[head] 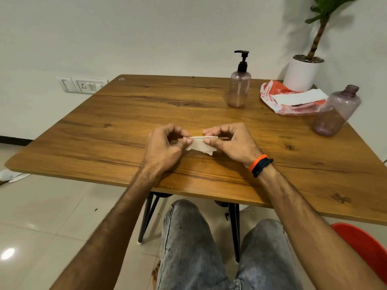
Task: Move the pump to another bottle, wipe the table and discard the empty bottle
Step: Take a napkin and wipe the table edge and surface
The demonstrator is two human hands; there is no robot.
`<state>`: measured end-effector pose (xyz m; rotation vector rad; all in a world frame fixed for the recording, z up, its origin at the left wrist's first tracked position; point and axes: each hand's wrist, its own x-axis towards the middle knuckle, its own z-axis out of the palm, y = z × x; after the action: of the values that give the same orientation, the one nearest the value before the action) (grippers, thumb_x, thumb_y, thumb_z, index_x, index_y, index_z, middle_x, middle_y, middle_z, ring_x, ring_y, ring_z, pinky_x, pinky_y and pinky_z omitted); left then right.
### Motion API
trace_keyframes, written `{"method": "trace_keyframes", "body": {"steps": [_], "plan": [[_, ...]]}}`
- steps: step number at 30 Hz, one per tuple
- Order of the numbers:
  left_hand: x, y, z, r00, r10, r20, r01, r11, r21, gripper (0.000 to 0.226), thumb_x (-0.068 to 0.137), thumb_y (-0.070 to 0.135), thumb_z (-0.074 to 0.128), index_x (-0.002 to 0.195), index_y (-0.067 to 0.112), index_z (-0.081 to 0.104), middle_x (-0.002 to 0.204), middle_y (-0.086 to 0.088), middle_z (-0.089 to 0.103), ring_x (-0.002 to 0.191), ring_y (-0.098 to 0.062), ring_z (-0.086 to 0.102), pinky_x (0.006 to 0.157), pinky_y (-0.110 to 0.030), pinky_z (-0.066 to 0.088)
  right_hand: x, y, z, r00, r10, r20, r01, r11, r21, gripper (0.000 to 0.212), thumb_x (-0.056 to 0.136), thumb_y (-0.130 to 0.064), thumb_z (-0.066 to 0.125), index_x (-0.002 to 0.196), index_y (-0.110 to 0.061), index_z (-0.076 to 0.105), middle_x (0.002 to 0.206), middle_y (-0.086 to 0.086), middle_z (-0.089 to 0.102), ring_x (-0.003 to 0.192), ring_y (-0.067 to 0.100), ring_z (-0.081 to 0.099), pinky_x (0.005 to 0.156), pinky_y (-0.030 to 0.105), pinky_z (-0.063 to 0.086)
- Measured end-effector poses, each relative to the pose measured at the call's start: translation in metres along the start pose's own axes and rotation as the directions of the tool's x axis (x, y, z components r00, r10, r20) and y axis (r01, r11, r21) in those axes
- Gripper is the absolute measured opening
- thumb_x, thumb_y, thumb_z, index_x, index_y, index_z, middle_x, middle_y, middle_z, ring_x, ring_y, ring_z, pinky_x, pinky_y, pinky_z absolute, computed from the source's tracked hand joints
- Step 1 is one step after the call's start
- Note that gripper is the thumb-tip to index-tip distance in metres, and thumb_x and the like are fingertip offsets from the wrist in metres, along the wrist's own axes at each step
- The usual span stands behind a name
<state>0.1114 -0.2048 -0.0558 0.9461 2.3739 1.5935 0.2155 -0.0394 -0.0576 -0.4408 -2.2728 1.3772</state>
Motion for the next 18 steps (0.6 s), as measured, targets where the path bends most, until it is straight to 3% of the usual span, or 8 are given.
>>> {"method": "trace_keyframes", "body": {"steps": [3,6,10,18], "plan": [[-0.0019,0.0035,-0.0005,0.997,-0.058,0.059,0.063,0.993,-0.095,0.045,0.076,0.013,0.079,0.113,0.023,0.055,0.091,0.001,0.072,0.087,-0.01,0.071,0.074,-0.025,0.059,-0.0009,0.0021,-0.0011,0.999,0.049,0.023,-0.052,0.989,0.141,0.01,0.083,-0.011,0.075,0.092,-0.011,0.074,0.084,0.008,0.075,0.071,0.011,0.068,0.067,0.026,0.056],[-0.0025,0.0065,-0.0017,0.984,-0.141,0.106,0.163,0.957,-0.241,0.06,0.076,0.009,0.078,0.127,0.019,0.048,0.097,-0.004,0.071,0.089,-0.018,0.072,0.074,-0.034,0.06,-0.0016,0.0032,-0.0018,0.993,0.113,0.033,-0.118,0.953,0.278,0.011,0.083,-0.01,0.074,0.093,-0.012,0.073,0.078,0.005,0.074,0.062,0.006,0.066,0.053,0.019,0.051],[-0.0023,0.0093,-0.0025,0.971,-0.212,0.114,0.24,0.898,-0.369,0.062,0.077,0.005,0.077,0.13,0.015,0.048,0.096,-0.007,0.073,0.09,-0.021,0.073,0.078,-0.041,0.06,-0.0032,0.0022,-0.0026,0.965,0.2,0.169,-0.255,0.86,0.442,0.028,0.073,-0.019,0.08,0.1,-0.011,0.074,0.092,0.007,0.076,0.077,0.015,0.072,0.057,0.026,0.057],[0.0024,0.0051,0.0032,0.98,-0.19,0.064,0.199,0.951,-0.234,0.061,0.076,0.009,0.079,0.128,0.02,0.049,0.089,0.0,0.071,0.076,-0.005,0.073,0.063,-0.022,0.058,-0.0016,0.0001,-0.001,0.94,0.194,0.281,-0.314,0.814,0.489,0.044,0.061,-0.031,0.083,0.1,-0.012,0.077,0.101,0.01,0.075,0.088,0.019,0.07,0.071,0.031,0.058]]}}
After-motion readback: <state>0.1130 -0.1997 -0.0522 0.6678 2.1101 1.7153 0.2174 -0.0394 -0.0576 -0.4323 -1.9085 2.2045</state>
